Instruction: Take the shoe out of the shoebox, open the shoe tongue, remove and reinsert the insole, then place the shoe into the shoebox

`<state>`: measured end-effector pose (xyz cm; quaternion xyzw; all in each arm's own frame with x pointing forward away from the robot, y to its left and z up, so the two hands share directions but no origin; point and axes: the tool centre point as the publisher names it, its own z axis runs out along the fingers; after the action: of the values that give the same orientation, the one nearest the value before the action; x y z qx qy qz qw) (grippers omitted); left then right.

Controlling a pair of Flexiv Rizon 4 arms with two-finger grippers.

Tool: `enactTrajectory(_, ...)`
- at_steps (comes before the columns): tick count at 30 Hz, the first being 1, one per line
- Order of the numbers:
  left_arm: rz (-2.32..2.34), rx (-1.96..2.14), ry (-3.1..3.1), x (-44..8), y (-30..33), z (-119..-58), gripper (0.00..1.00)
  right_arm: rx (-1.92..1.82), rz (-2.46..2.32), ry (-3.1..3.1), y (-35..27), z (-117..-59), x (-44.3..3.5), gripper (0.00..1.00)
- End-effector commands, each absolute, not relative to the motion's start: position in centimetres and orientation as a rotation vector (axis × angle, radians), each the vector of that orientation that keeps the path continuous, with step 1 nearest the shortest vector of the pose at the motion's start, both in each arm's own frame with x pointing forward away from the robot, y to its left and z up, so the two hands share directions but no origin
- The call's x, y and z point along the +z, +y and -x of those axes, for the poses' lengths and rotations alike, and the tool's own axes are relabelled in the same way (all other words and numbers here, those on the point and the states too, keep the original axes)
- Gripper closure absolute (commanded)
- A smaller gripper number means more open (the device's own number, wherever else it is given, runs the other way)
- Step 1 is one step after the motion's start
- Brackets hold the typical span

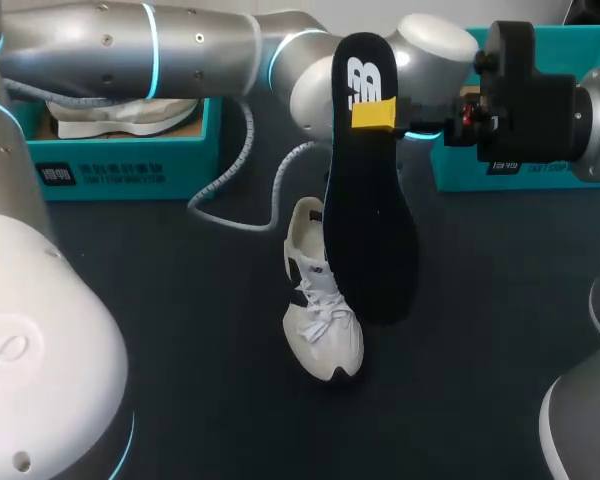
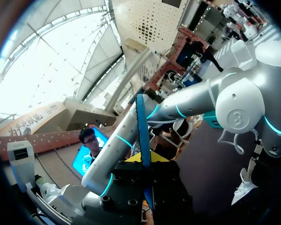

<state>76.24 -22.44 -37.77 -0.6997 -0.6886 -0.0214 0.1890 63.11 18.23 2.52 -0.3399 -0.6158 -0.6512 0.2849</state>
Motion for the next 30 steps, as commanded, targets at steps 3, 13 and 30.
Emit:
enactTrajectory(3,2.039,0.009,-1.963,-36.2,-22.0,-76.7,0.00,-1.740,0.912,-1.648,18.7,-63.3,2.6,1.00)
enactTrajectory(13,2.202,0.204,-2.138,-30.6,-19.7,-79.0,0.00,-1.779,0.983,-1.617,18.2,-63.5,2.3,1.00)
enactTrajectory(30,2.434,0.679,-2.344,-25.2,-12.5,-82.6,0.00,-1.795,1.461,-1.388,13.0,-69.1,1.7,1.00)
